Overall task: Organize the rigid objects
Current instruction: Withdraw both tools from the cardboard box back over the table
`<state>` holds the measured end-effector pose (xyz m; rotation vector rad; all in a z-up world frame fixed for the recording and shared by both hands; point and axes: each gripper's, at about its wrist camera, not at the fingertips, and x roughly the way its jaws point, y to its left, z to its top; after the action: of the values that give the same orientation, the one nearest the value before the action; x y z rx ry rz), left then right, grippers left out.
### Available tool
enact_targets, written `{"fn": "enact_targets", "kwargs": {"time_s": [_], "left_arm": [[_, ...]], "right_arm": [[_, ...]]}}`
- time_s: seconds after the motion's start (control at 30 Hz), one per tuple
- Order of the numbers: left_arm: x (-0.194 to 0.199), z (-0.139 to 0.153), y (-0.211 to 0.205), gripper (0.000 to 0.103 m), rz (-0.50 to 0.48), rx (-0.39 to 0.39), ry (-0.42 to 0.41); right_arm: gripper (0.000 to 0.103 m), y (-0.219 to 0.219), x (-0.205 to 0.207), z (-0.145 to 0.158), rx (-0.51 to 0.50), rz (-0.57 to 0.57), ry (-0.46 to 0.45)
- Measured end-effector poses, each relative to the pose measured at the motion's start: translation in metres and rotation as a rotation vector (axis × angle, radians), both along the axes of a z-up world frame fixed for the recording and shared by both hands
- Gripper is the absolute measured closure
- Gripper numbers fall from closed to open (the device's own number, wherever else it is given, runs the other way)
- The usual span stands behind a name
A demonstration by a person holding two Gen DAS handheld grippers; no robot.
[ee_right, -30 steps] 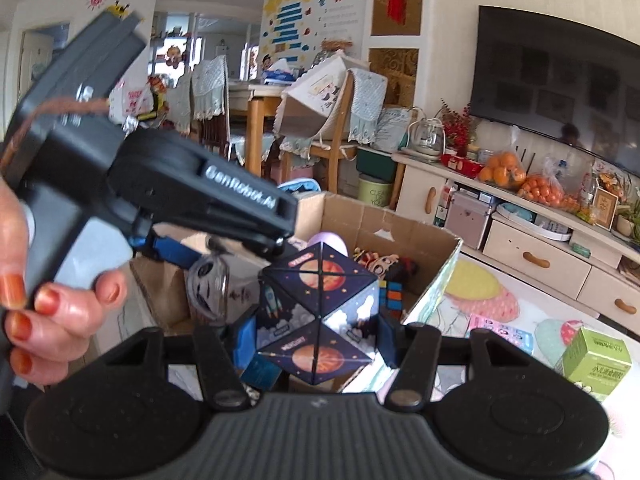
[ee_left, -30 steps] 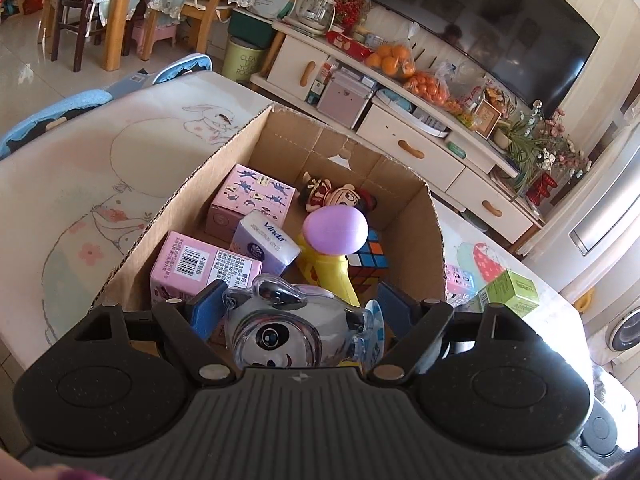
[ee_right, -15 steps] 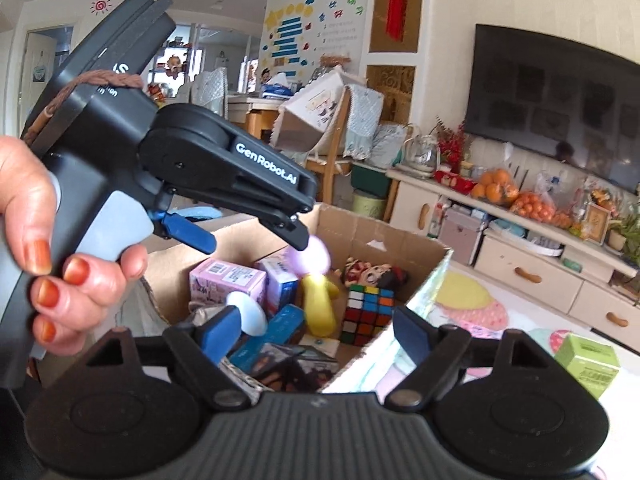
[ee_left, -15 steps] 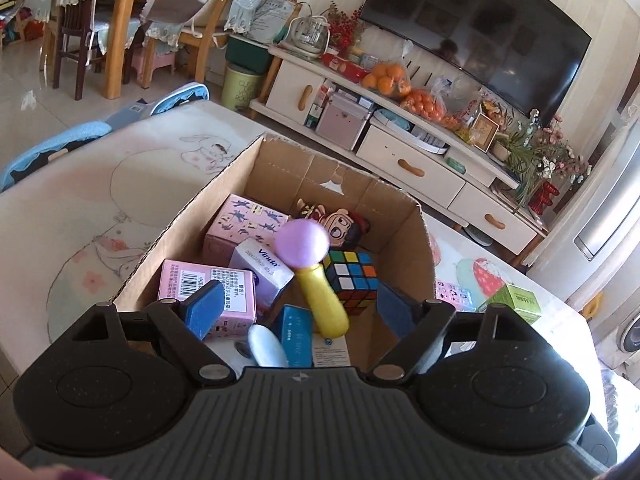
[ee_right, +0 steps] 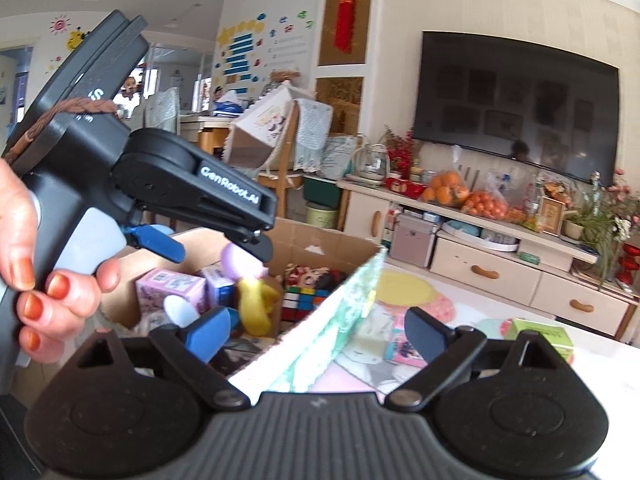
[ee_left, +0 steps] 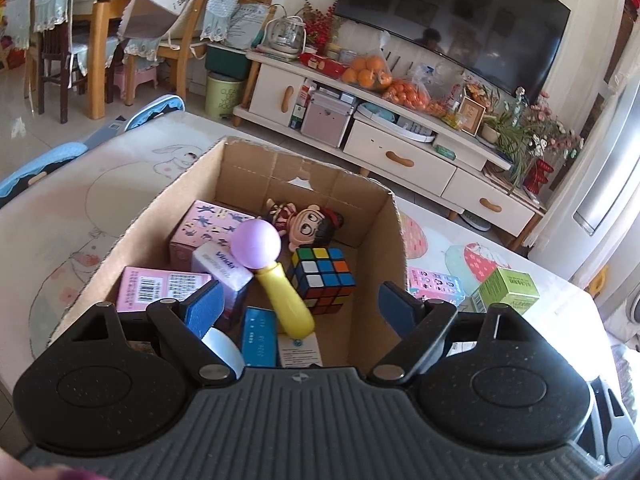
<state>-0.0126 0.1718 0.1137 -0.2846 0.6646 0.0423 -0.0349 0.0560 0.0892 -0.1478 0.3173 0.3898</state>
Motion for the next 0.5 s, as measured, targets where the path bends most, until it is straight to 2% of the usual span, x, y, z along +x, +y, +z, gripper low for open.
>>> {"fn": "enact_targets", "kwargs": {"time_s": [0.3, 0.5], "left_arm": [[0.003, -0.002, -0.01, 0.0, -0.024, 0.011, 0.011], [0.003, -0.002, -0.016, 0.0, -0.054, 0.032, 0.012]], "right_arm": [[0.001, -0.026, -0.001, -0.005, 0.009, -0.1, 0.0], [0.001, -0.05, 0.003, -0.011, 0.032, -0.174, 0.012]]}}
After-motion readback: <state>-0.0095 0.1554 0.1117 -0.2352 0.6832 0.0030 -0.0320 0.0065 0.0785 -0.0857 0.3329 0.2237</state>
